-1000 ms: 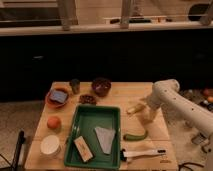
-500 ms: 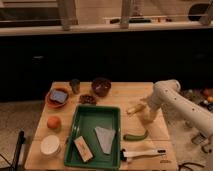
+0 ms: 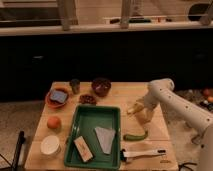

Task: Place banana in paper cup

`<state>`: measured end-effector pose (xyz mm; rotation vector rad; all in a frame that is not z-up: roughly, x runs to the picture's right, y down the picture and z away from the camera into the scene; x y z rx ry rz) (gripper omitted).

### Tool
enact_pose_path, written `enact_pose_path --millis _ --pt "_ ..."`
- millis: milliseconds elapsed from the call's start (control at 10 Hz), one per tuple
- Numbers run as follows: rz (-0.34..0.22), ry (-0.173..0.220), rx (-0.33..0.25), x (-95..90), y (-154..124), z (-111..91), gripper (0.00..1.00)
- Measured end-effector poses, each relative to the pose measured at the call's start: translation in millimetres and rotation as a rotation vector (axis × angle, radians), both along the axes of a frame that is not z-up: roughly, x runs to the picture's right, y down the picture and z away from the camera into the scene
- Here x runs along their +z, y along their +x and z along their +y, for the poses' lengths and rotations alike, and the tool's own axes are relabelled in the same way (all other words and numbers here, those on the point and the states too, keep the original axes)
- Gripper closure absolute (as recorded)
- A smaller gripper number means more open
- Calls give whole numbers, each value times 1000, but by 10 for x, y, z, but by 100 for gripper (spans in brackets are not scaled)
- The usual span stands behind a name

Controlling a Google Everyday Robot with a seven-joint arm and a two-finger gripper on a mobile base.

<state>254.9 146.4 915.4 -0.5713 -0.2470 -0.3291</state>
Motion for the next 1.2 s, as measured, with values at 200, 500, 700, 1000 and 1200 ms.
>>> enact_pose_path --millis 200,500,700,1000,1200 --pt "-2 -12 -12 31 -41 0 23" --pt "2 -24 -26 60 -60 8 59" --pt "1 -24 -25 31 -62 -17 81" --pt "2 -29 -27 -17 -46 -28 100" --pt "-1 -27 -31 -7 -75 -43 100"
